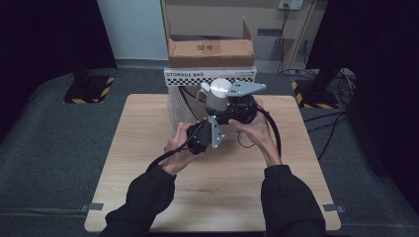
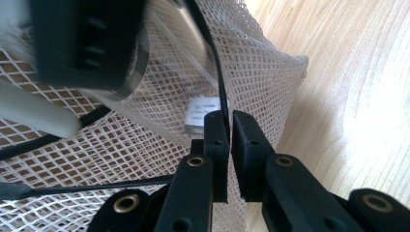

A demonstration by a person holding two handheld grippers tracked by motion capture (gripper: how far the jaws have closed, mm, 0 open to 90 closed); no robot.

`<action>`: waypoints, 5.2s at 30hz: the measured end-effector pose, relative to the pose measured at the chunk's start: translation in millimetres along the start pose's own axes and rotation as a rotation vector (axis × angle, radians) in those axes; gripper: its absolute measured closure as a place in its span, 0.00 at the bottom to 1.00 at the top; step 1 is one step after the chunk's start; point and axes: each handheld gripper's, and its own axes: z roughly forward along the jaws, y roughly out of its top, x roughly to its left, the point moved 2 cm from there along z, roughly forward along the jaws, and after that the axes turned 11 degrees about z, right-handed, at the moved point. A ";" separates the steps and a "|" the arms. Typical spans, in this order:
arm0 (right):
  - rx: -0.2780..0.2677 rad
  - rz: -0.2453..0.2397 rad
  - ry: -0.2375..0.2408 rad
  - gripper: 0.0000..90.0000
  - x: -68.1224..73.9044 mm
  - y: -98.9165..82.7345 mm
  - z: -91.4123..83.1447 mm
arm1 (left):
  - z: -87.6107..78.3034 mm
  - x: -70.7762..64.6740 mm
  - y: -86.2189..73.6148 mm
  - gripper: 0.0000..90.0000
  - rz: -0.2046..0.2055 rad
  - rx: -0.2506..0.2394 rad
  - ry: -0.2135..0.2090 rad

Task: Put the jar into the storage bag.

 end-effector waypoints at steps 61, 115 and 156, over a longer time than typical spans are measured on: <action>-0.089 0.169 -0.374 0.10 -19.3 -54.8 -29.4 | 24.8 -4.3 -10.6 0.79 -0.024 0.058 -0.006; -0.079 0.455 -0.433 0.03 -10.2 -163.0 -67.9 | -3.6 -39.8 -123.5 0.16 -0.770 -0.171 -0.054; 0.158 0.472 -0.485 0.02 -1.4 -243.0 -48.8 | 18.1 -106.2 -165.7 0.16 -0.745 0.025 -0.139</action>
